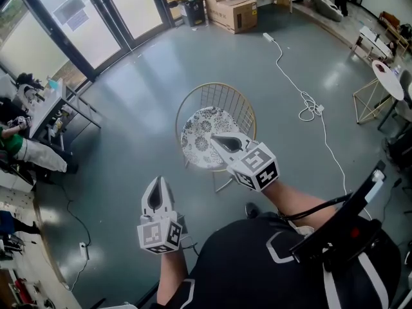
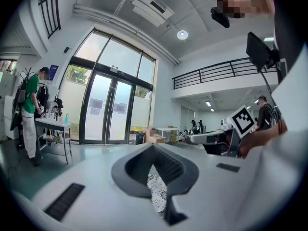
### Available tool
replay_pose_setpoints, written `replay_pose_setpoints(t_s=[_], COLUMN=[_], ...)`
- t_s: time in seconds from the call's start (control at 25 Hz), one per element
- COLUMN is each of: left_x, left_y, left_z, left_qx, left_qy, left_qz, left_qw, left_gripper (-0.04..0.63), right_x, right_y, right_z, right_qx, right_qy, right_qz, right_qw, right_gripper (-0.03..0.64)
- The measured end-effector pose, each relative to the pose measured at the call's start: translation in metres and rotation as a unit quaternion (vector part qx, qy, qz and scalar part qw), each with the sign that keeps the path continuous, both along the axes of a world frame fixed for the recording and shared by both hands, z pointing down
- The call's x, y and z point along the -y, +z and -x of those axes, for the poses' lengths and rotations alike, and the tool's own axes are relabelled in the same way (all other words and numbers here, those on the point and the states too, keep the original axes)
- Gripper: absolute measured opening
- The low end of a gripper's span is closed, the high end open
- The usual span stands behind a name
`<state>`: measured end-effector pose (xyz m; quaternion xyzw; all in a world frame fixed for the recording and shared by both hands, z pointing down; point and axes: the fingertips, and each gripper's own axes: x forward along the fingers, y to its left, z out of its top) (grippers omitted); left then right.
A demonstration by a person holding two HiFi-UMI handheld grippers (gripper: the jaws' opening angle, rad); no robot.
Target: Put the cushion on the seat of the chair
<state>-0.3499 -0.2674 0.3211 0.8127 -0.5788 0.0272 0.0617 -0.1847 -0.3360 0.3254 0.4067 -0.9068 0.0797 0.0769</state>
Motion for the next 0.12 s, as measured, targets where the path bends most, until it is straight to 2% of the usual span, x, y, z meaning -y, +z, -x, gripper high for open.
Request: replay_pose_setpoints(t_s=[0.12], left_x=[0.0009], left_y=[0.0012], left_z=[0.0031], left_qx=[-0.003], left_qy=[-0.001], left_qz=[0.002], left_qw=[1.0000], left_gripper=[0.009], right_x=[0.0008], right_y=[0.0012], right_z=[0.0043], right_qx=[-0.002], right_qy=[-0.001], right_qz=[0.000], right_qw=[1.000], right_gripper=[0.009])
